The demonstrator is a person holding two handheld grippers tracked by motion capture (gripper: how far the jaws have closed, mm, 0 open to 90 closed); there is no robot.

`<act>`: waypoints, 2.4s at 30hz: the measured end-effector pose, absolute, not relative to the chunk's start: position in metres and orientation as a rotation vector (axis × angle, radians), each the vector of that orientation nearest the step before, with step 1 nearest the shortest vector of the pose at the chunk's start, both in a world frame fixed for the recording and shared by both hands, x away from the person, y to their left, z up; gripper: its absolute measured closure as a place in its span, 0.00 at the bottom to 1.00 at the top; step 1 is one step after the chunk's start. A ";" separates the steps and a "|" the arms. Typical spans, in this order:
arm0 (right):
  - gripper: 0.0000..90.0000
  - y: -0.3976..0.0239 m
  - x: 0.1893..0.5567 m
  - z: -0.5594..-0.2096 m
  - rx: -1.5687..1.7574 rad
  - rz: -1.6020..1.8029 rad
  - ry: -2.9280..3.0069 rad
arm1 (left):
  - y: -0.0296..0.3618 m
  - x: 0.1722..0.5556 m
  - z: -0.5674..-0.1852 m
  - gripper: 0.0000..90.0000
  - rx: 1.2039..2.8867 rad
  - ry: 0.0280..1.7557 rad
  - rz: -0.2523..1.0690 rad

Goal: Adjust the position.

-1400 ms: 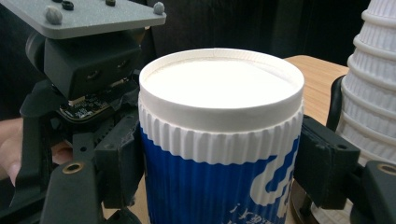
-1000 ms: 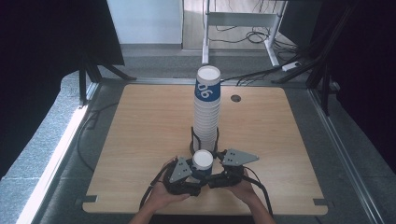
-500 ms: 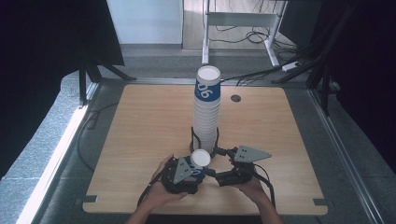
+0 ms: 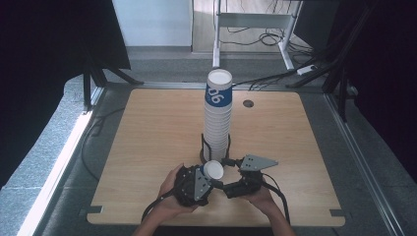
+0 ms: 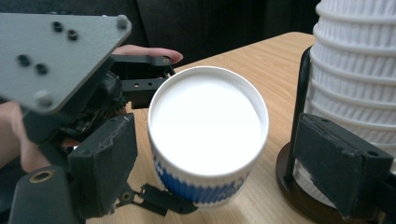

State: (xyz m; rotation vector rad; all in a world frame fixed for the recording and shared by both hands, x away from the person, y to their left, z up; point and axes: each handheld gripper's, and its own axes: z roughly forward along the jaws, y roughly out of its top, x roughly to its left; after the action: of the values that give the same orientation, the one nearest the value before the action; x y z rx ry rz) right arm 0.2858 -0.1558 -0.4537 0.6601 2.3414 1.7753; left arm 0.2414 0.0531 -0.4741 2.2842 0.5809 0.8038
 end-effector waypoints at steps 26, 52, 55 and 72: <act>0.31 -0.165 0.291 -0.460 0.636 2.028 2.372 | 0.054 0.236 -0.466 0.07 2.153 0.515 0.639; 0.31 -0.165 0.289 -0.459 0.616 2.034 2.373 | 0.053 0.236 -0.469 0.13 2.181 0.493 0.621; 0.31 -0.165 0.288 -0.458 0.616 2.031 2.366 | 0.053 0.236 -0.469 0.14 2.176 0.494 0.625; 0.20 -0.167 0.287 -0.454 0.602 1.911 2.406 | 0.055 0.239 -0.473 0.20 2.252 0.461 0.675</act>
State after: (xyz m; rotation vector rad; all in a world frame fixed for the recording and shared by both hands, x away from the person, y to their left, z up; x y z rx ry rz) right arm 0.2869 -0.1669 -0.4540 0.6017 2.4062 1.9106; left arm 0.2389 0.0546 -0.4734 2.2522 0.4611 0.6751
